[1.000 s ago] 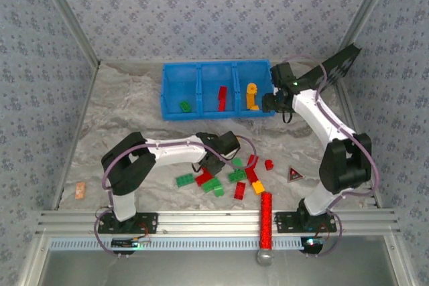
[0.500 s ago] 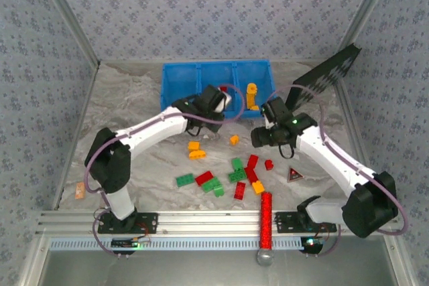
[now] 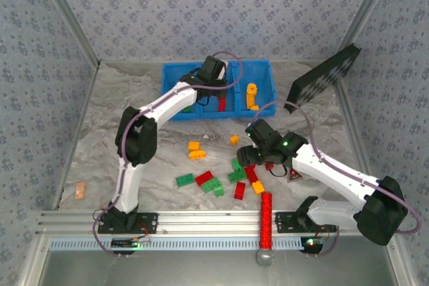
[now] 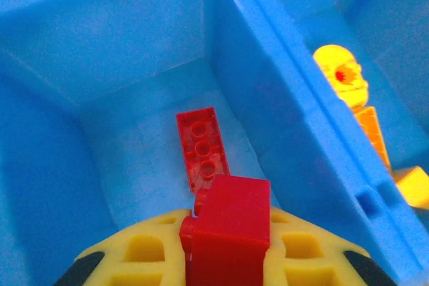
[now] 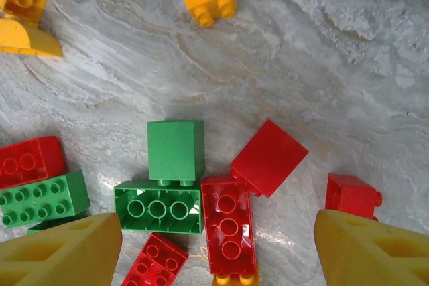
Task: Sort the legos into containers by color
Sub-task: Place the lego in the container.
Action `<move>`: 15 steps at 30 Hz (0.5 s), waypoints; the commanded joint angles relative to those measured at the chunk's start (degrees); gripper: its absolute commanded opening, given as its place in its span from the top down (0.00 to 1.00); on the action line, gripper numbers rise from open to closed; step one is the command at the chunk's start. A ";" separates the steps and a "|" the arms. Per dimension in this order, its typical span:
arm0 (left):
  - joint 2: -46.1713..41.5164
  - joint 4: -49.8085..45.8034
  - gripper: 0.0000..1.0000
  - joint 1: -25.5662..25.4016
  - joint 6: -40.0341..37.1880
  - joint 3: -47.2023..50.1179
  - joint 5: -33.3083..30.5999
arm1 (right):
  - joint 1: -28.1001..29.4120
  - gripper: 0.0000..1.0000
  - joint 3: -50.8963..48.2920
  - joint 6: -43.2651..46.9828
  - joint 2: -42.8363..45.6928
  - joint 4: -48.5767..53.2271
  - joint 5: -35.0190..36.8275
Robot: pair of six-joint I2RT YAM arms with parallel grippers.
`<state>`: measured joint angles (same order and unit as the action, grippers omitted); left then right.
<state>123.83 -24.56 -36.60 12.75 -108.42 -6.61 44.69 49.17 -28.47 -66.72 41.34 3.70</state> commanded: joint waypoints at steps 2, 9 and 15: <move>4.40 -2.35 0.95 0.57 2.65 -7.16 2.20 | 1.97 0.23 -1.95 -5.07 1.14 -0.03 2.05; 7.96 -4.06 0.93 0.58 5.53 -9.82 3.10 | 2.48 0.22 -1.77 -7.07 0.34 -2.05 4.41; 9.86 -4.17 0.90 0.57 7.74 -9.84 4.39 | 2.13 0.22 -2.02 -0.62 0.11 -8.22 4.12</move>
<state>132.09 -27.31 -36.21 18.35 -116.53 -3.75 47.00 46.85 -32.75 -66.87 37.50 6.70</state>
